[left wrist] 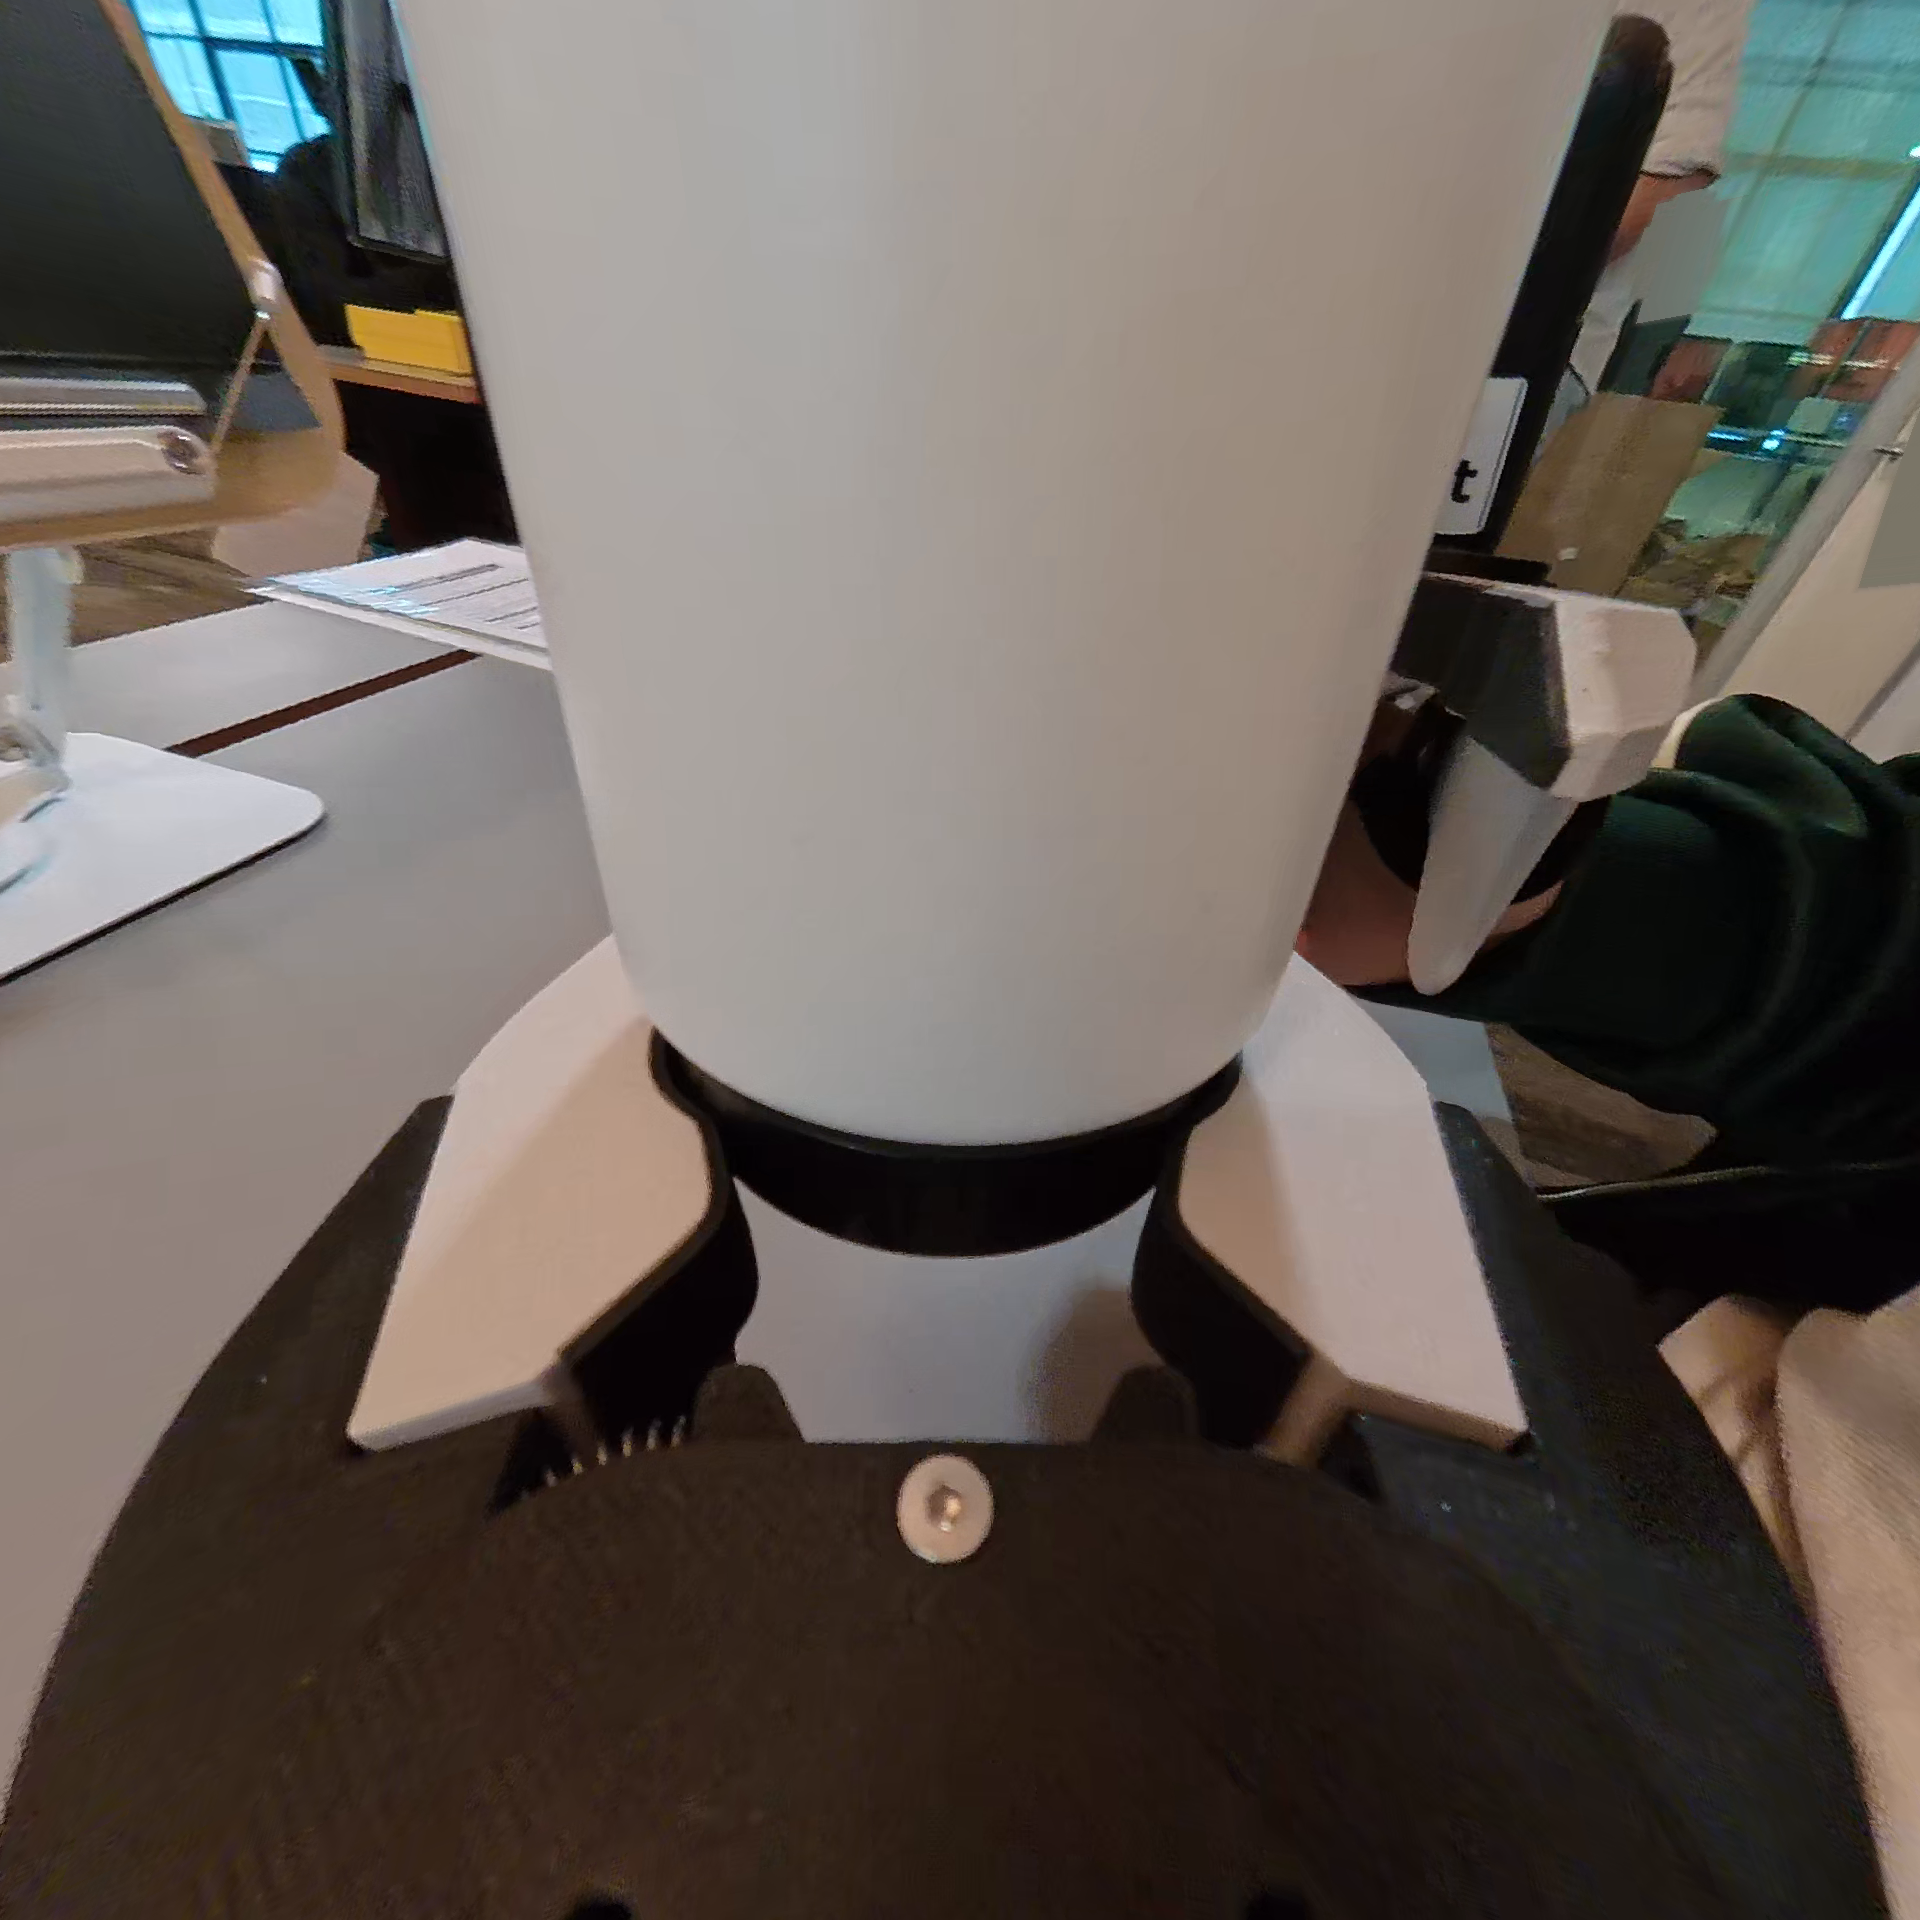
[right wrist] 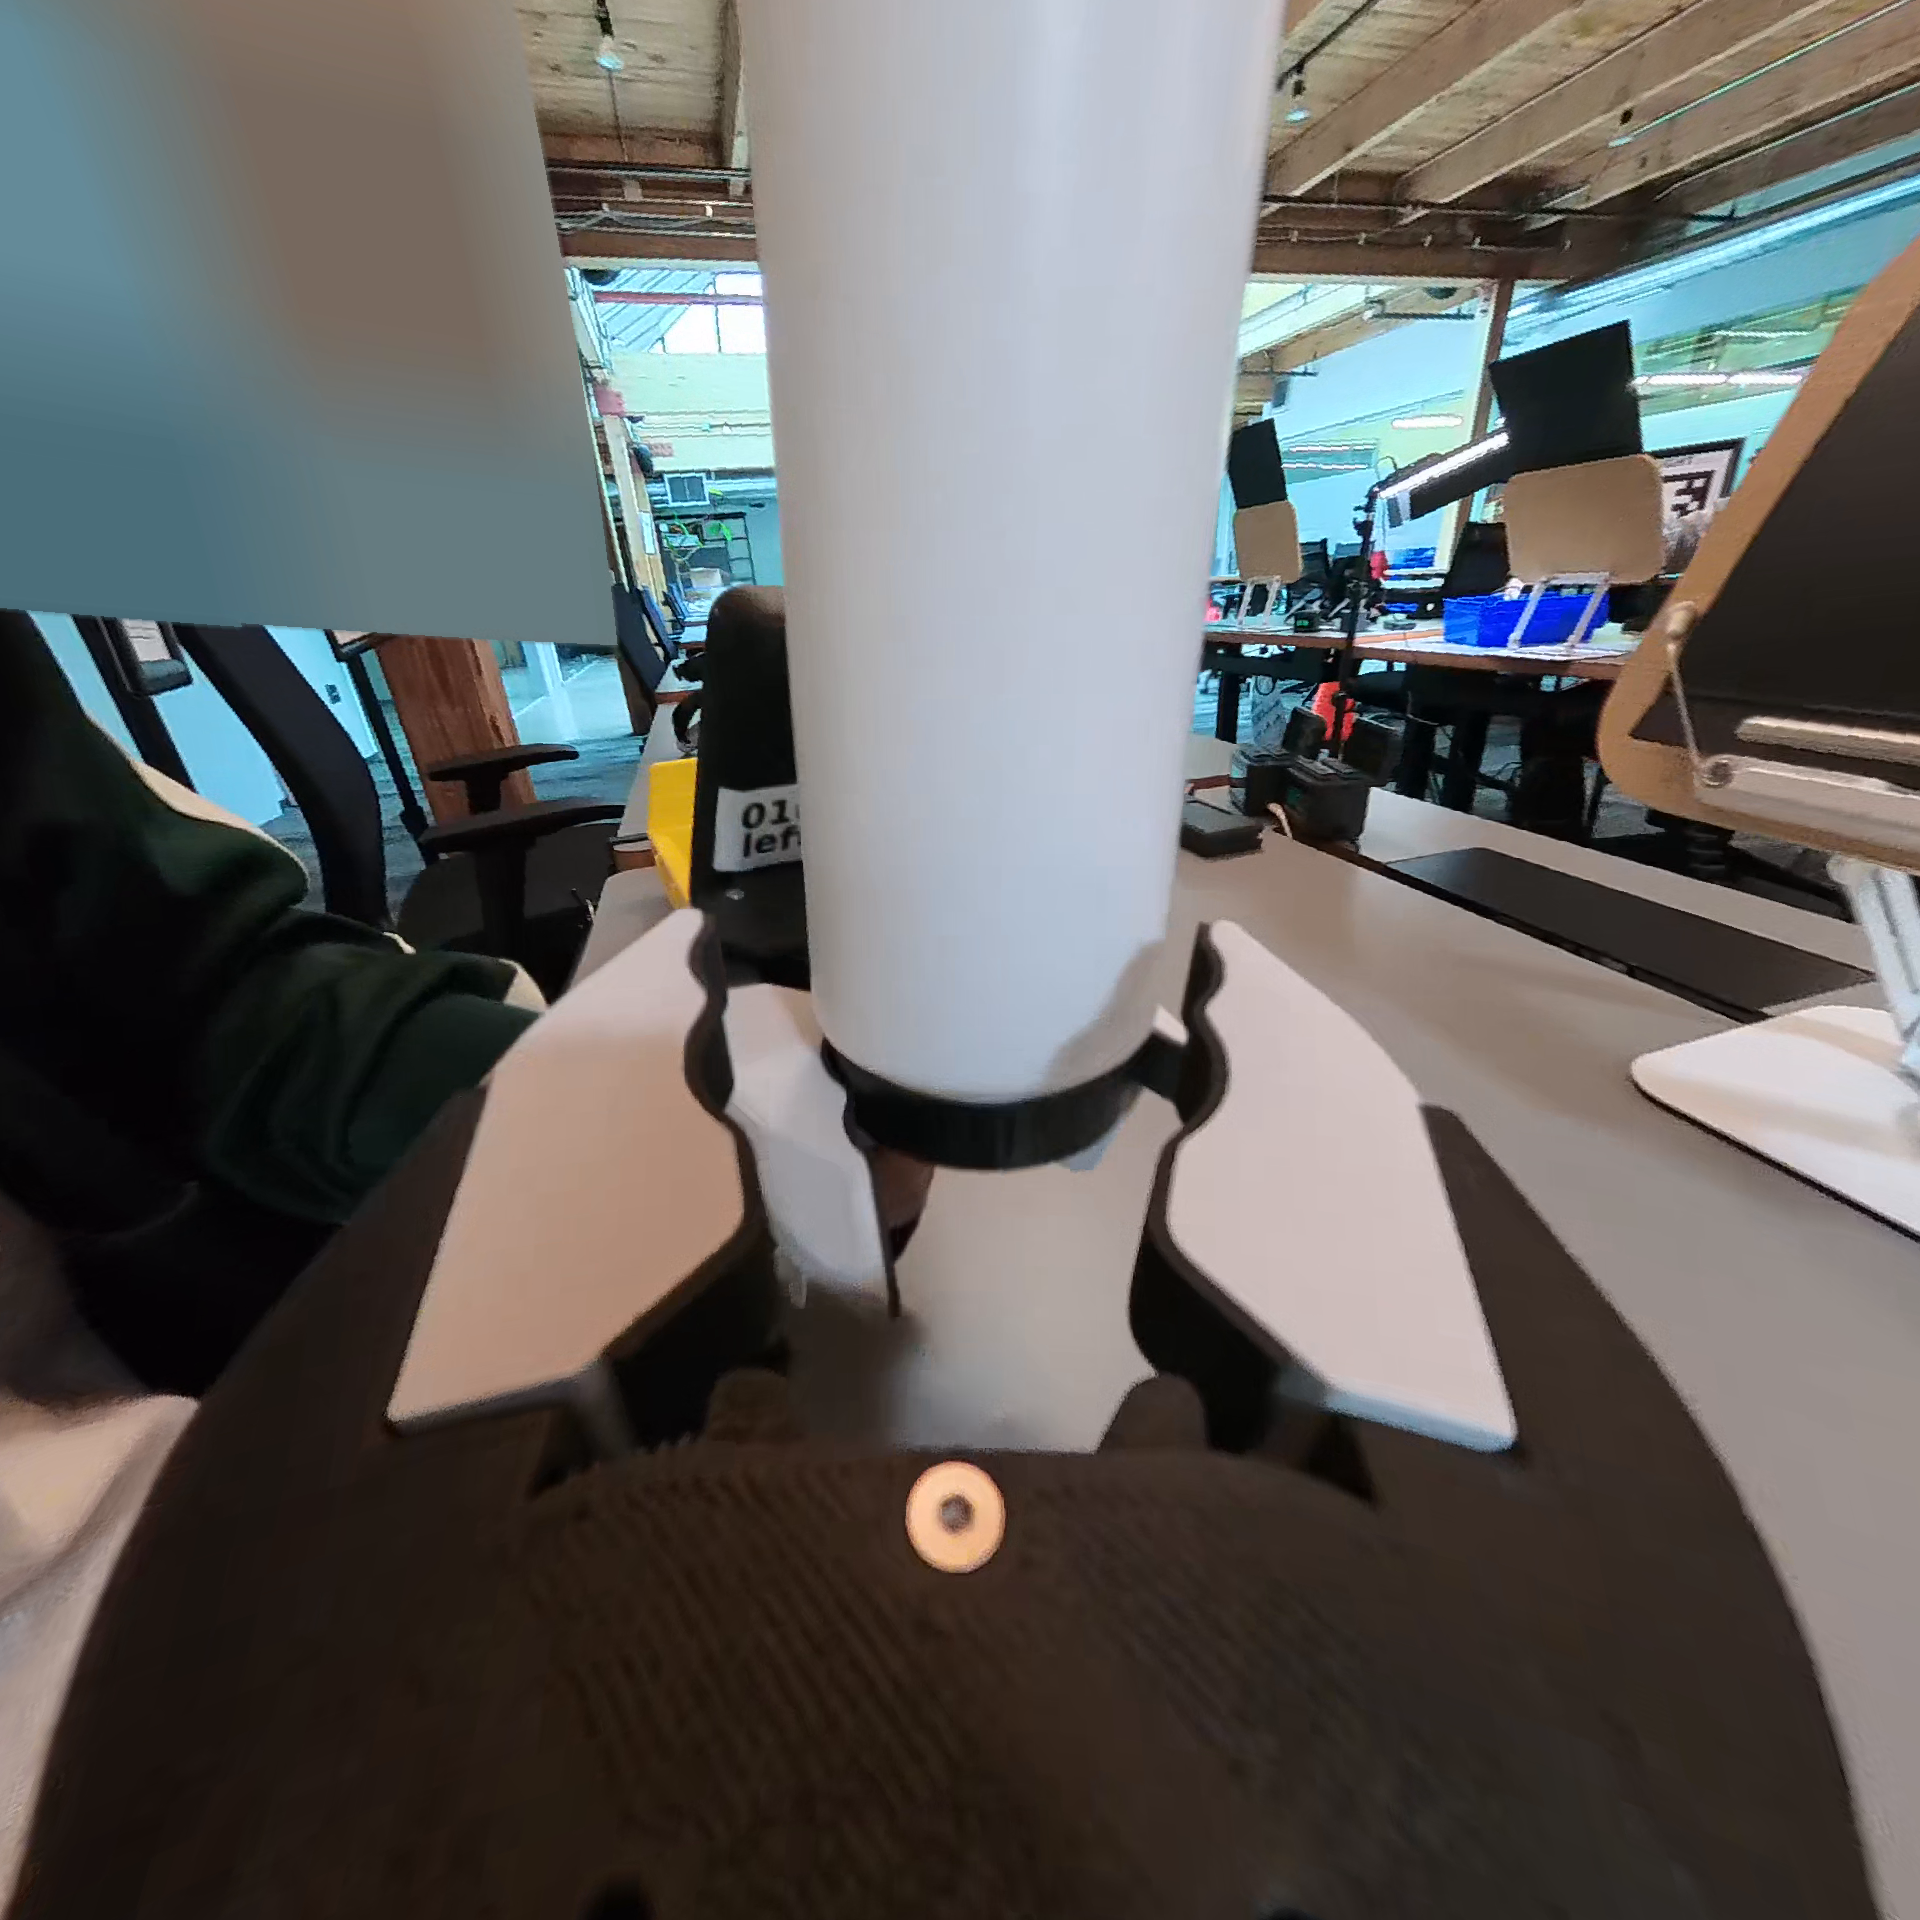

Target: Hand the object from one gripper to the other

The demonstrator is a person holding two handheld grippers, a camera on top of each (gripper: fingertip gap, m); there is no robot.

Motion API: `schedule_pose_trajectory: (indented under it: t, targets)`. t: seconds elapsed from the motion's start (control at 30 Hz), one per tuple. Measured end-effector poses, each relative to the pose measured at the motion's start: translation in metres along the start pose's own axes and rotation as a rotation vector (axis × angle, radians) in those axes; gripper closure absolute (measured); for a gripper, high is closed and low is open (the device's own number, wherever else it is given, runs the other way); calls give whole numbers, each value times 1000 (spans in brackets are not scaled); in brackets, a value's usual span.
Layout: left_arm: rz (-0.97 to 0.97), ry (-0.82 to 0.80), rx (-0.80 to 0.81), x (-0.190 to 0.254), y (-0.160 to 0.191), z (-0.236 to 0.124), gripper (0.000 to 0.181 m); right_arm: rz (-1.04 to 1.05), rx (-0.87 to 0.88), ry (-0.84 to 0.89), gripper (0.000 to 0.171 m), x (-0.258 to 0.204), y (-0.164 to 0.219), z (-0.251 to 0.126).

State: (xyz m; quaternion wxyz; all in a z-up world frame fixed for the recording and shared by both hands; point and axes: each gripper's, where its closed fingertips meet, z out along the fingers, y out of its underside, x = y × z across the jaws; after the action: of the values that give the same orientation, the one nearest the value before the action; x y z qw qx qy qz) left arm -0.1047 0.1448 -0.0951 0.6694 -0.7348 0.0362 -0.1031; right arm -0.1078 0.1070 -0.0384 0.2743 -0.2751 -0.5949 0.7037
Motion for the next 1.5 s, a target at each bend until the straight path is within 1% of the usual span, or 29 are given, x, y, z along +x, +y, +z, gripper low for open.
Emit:
schedule_pose_trajectory:
  t: [0.13,0.23,0.3,0.4,0.53,0.6,0.9,0.93,1.0,1.03,1.17,1.23,1.3,1.37,1.43,1.5]
  targets:
    - [4,42,-18,14,5,7,90,4,-20,-13,84,-6,1,5]
    - [-7,76,-9,24,5,11,91,16,-36,-15,90,-6,1,4]
    - [-1,87,-17,29,6,14,91,28,-36,-26,90,-7,-1,3]
    - [-11,97,-14,31,7,14,91,27,-45,-32,89,-8,-1,2]
    - [21,101,-34,34,9,16,91,24,-69,-45,84,-11,2,4]
    - [45,97,-53,35,12,17,90,27,-72,-55,84,-13,3,5]
    - [18,113,-31,37,10,17,90,42,-96,-51,84,-13,4,5]
    - [18,115,-27,38,10,17,88,49,-94,-52,84,-13,3,5]
    - [19,104,-30,35,10,17,74,59,-84,-47,84,-10,0,3]
    - [20,108,-40,34,12,17,72,60,-77,-41,84,-8,-3,1]
    - [9,48,-148,18,32,19,71,44,-84,12,84,7,-6,-11]
    - [-40,58,-157,13,34,17,68,27,-103,45,84,16,-3,-17]
    - [-111,84,-131,9,31,13,63,26,-112,72,84,25,0,-23]
    - [-209,145,-70,7,20,7,61,37,-106,89,85,32,0,-29]
    - [-292,175,55,1,-1,-3,64,44,-104,100,85,36,2,-32]
    - [-316,158,222,-10,-28,-18,74,44,-123,104,84,37,9,-31]
